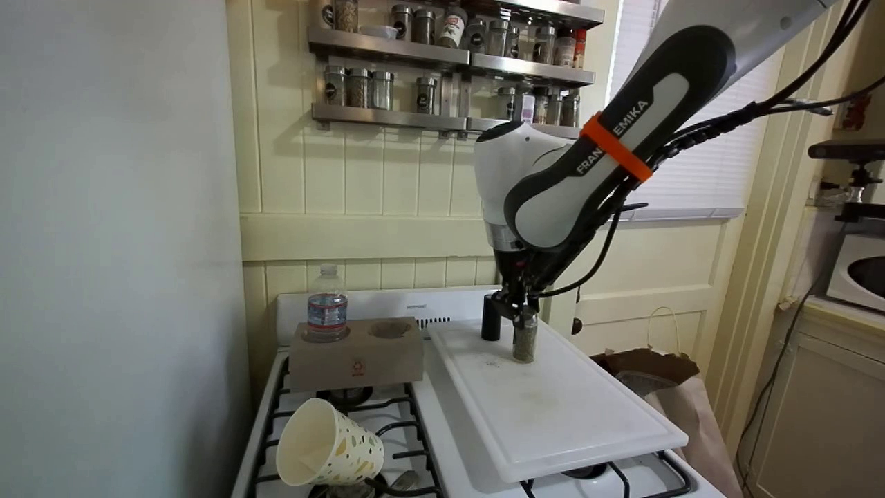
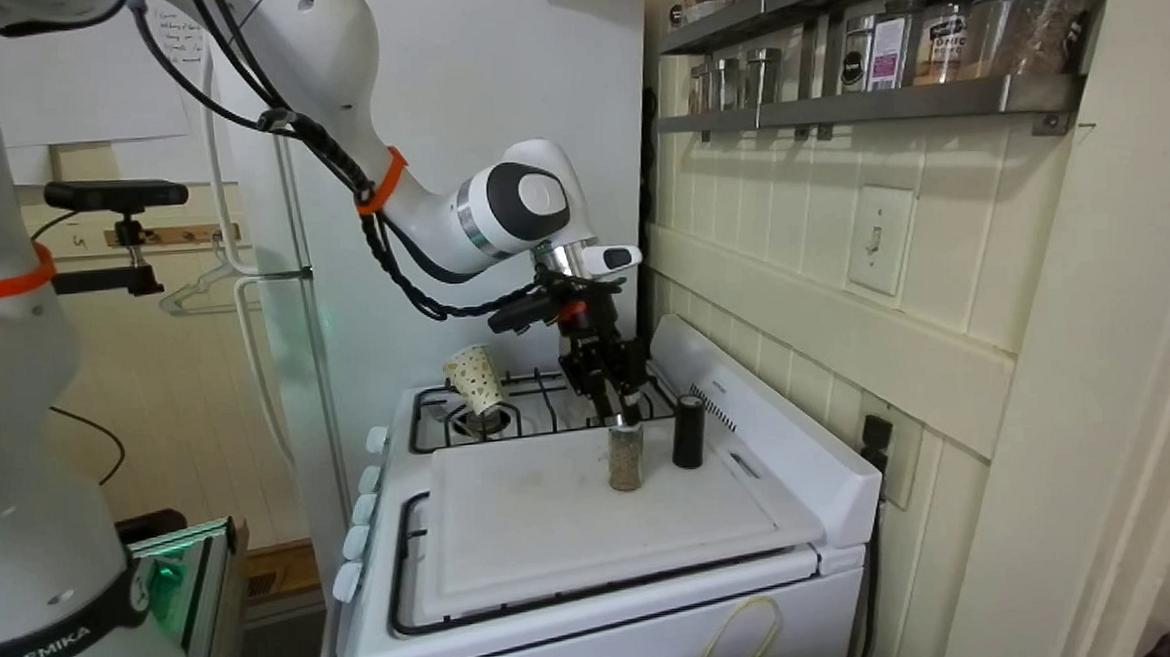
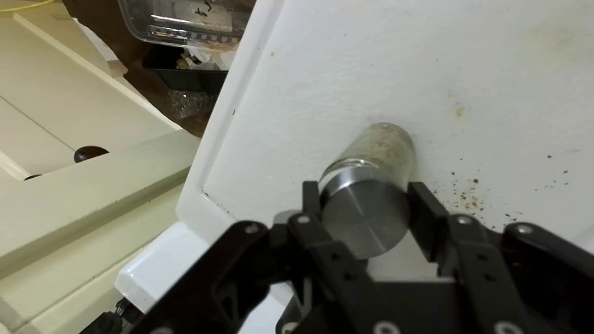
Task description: Uncover the silver lid of the salt cellar
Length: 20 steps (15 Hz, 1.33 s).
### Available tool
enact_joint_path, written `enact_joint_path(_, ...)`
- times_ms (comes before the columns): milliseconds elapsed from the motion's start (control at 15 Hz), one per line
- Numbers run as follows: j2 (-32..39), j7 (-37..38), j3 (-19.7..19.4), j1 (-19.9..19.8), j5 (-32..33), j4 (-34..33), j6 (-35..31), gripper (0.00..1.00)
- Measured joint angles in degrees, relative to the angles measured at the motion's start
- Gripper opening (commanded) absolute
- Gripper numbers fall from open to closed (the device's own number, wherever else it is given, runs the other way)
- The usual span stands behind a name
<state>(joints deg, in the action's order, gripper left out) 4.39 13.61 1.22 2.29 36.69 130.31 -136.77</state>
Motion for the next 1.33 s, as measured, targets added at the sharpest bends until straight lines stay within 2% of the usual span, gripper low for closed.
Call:
enact_joint_path(600, -0.76, 0.0, 0.14, 0.0, -0.38, -1.11, 0.0, 0.24)
enact_joint_path(733, -1.99, -0.83, 0.46, 0.03, -2.3, -1.18, 0.0, 0.24)
enact_joint_path(867, -3.86, -4.98, 1.13, 0.09, -8.39, -1.01, -0.07, 0.24)
enact_joint_path(1133, -8.68, -18.15, 2.47, 1.4, -27.06, 0.46, -0.23, 0.24)
enact_joint_path(1333, -12.38, -24.15, 2.48, 2.52, -37.14, 3.4, -0.18, 0.24)
